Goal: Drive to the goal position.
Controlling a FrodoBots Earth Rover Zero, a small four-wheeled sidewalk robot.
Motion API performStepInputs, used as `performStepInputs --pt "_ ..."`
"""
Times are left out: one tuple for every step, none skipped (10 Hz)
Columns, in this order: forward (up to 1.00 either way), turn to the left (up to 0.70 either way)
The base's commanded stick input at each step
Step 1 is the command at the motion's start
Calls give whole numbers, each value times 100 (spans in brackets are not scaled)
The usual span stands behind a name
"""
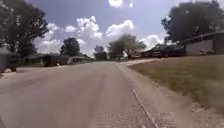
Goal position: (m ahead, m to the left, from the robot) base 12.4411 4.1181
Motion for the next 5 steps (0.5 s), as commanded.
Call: performStepInputs --pt "70 0" --pt "70 0" --pt "70 0" --pt "70 0" --pt "70 0"
